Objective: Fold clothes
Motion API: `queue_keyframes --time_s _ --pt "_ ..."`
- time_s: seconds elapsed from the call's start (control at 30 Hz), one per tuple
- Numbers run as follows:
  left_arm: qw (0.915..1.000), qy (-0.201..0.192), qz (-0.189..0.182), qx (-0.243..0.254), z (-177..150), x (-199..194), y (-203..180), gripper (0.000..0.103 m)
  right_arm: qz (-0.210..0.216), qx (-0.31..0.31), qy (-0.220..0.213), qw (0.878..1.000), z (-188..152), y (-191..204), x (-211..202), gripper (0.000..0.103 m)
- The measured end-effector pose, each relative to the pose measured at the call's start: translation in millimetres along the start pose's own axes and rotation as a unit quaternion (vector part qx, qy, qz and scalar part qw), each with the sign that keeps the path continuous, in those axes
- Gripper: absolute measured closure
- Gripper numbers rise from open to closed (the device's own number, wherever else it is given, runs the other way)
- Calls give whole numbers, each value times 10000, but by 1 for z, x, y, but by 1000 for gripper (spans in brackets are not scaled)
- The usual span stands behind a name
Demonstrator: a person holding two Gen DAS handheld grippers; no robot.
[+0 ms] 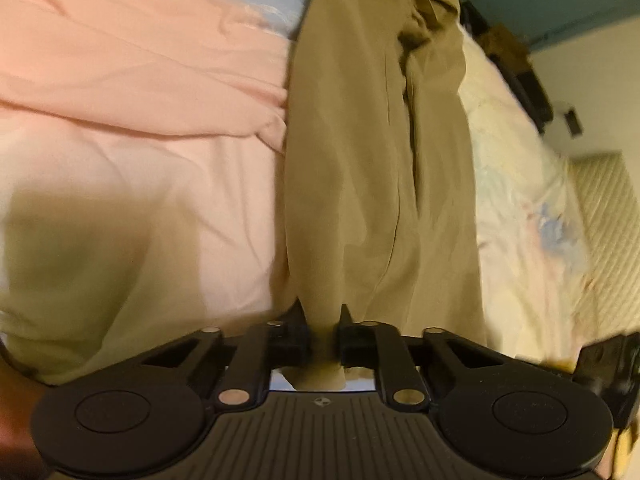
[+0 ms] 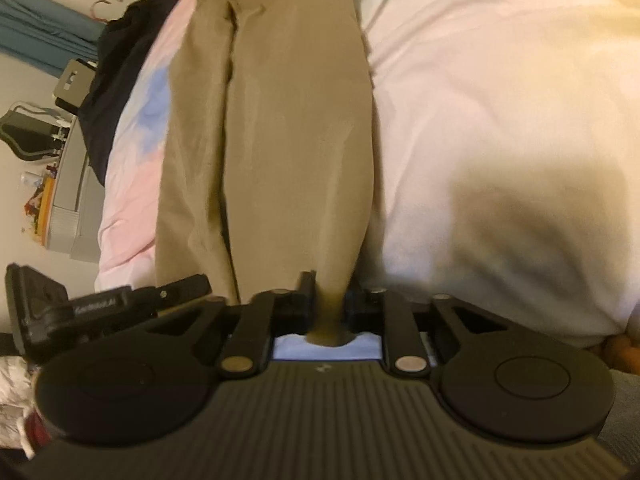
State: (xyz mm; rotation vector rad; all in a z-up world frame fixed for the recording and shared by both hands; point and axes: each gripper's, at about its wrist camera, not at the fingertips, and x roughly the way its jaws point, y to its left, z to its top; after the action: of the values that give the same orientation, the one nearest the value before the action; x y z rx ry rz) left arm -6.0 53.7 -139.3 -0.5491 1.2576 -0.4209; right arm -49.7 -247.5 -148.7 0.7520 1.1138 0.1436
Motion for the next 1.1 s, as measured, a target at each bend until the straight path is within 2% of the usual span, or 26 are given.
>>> queue_keyframes --time_s 0.13,0.27,0.37,0.5,0.6,0.7,0.9,1.0,1.1 --pt "9970 -575 -499 -139 3 -28 -2 94 341 -75 -539 9979 8 12 -32 92" --pt "9870 -1171 -1075 -248 9 -68 -16 94 784 -172 -1121 9904 20 32 -79 92" --pt "9788 -1545 -1329 -200 8 -96 -34 95 1124 -271 -1536 9814 28 48 -119 93" --pt "9701 -1889 -1523 -93 -7 -123 -53 95 1435 -415 -1814 9720 20 58 -157 93" --pt "9683 -1907 -1606 -113 -29 -133 -51 95 1505 -489 -1935 9683 4 53 -176 94" --pt "9698 -1870 -1559 -141 -57 -132 -50 95 1406 -508 -1855 9712 -25 40 -176 94" --pt "9738 -1496 -1585 -653 -114 -129 -20 95 1385 -167 -1579 9775 -78 -1 -170 94" --pt "9746 -1412 -1562 -760 -114 -123 -20 95 1462 25 -1684 9748 -71 -9 -171 94" --pt "9755 -1556 -1427 -613 -89 -117 -36 95 1475 104 -1828 9720 -51 -8 -169 94"
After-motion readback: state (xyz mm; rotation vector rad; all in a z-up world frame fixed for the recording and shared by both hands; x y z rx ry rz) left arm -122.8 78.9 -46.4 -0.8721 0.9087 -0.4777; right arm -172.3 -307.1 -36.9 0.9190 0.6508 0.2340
